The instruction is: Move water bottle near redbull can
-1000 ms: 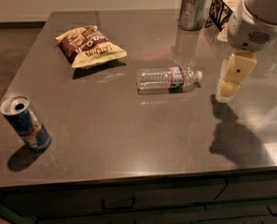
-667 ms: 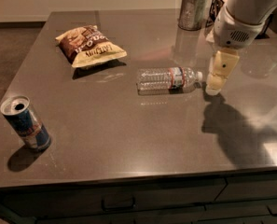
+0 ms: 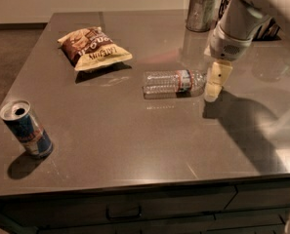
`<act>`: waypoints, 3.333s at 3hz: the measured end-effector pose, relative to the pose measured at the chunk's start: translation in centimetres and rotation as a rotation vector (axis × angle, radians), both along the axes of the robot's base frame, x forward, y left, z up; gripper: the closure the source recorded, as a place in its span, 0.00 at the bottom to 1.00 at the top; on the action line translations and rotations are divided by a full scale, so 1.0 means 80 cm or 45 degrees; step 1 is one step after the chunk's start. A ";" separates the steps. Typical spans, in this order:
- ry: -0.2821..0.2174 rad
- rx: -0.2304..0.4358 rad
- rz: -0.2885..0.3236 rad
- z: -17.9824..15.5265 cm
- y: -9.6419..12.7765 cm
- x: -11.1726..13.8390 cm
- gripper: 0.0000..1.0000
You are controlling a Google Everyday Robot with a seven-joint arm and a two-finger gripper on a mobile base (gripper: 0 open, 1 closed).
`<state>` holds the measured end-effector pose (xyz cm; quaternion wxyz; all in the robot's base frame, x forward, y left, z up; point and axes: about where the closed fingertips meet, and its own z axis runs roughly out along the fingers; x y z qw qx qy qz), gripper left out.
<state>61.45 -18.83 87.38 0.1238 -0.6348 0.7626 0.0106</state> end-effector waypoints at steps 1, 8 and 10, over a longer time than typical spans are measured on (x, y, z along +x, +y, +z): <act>0.038 0.006 0.037 -0.026 0.014 0.007 0.00; 0.090 0.192 0.206 -0.008 0.195 -0.065 1.00; 0.114 0.155 0.192 -0.015 0.260 -0.101 1.00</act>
Offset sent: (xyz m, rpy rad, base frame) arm 0.0060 0.0340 -0.0390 0.0223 0.0752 0.0735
